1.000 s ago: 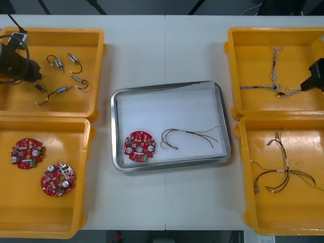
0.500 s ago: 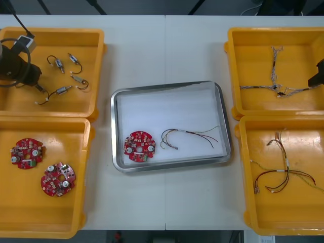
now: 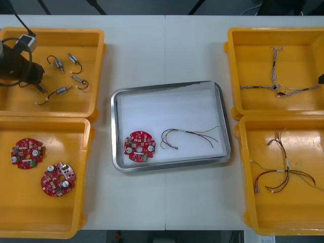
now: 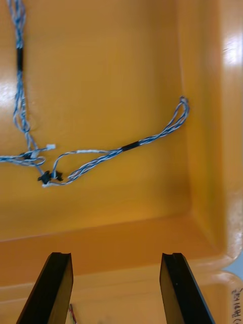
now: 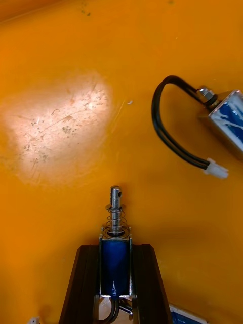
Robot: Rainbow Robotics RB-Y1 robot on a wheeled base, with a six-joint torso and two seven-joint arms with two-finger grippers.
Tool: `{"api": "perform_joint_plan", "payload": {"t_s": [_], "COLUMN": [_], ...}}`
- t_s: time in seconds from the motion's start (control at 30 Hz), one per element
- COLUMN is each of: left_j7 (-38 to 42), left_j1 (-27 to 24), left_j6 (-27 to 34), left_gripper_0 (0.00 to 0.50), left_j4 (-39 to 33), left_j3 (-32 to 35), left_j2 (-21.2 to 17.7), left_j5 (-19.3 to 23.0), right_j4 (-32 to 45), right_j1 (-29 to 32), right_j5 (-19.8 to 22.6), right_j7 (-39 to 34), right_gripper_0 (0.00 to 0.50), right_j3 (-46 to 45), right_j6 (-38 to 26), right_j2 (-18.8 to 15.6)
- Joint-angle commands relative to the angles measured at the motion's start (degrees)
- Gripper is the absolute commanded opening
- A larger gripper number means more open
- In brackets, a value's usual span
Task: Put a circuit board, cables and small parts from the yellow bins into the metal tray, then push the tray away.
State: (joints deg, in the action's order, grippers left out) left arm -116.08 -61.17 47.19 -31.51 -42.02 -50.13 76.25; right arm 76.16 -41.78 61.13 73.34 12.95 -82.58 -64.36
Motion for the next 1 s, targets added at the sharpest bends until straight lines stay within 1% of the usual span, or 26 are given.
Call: {"api": "perform_joint_plan", "payload": {"t_s": [0.03,0.1,0.23,0.33,0.43,0.5,0.53,0.6,0.63,0.73,0.83,0.9,0.93,1.0], "left_j7": [-0.8,-0.3,0.9,4.4,10.9,17.8,19.5,25.4,26.6,34.3,39.8,45.7,47.2,52.0], "left_j1": [-2.6,-3.5,-4.5,-4.6,-4.6,-4.5,-4.5,-4.4,-4.5,-4.4,-4.4,-3.5,-3.3,-1.1], "left_j6": [3.5,5.5,8.5,12.1,16.0,19.5,20.5,24.5,25.5,31.6,35.9,40.3,41.2,44.5], "left_gripper_0": [0.000,0.000,0.000,0.000,0.000,0.000,0.000,0.000,0.000,0.000,0.000,0.000,0.000,0.000], "left_j4": [-2.7,-3.9,-6.2,-8.6,-13.4,-18.9,-20.1,-24.6,-25.5,-30.8,-34.6,-39.4,-40.6,-44.7], "left_j3": [-0.9,-0.9,0.1,3.1,4.9,5.9,6.1,7.2,7.5,9.9,11.4,13.1,13.7,17.1], "left_j2": [-2.8,-4.3,-6.6,-8.2,-9.9,-11.0,-11.3,-11.9,-12.2,-12.4,-12.4,-12.4,-12.4,-12.4], "left_j5": [2.1,3.0,4.3,4.2,0.4,-2.9,-3.7,-6.2,-6.7,-10.2,-12.6,-15.8,-16.4,-18.0], "right_j4": [-7.4,-11.6,-17.5,-21.8,-25.7,-28.3,-28.8,-30.2,-30.5,-32.0,-33.1,-33.7,-33.8,-33.7], "right_j1": [-9.0,-12.0,-15.9,-18.6,-20.6,-21.9,-22.0,-22.6,-22.6,-23.2,-23.7,-24.0,-24.0,-24.1], "right_j5": [-1.5,-2.4,-3.7,-4.9,-5.9,-7.2,-7.4,-8.6,-8.8,-9.8,-10.6,-11.5,-11.6,-12.0], "right_j7": [0.8,0.8,0.6,0.4,0.2,0.1,0.1,-0.2,-0.3,-0.7,-0.2,0.2,0.3,0.6], "right_gripper_0": [0.500,0.500,0.500,0.500,0.500,0.500,0.500,0.500,0.500,0.500,0.500,0.500,0.500,0.500], "right_j3": [5.7,7.4,10.1,12.3,13.1,13.1,13.0,13.0,13.0,13.0,13.1,13.1,13.0,13.0], "right_j6": [1.7,2.2,3.7,5.2,6.4,7.1,7.3,8.1,8.4,9.7,10.2,10.2,10.2,10.5], "right_j2": [1.0,2.2,3.9,5.4,7.0,8.3,8.6,9.6,9.8,10.8,11.5,12.2,12.2,12.5]}}
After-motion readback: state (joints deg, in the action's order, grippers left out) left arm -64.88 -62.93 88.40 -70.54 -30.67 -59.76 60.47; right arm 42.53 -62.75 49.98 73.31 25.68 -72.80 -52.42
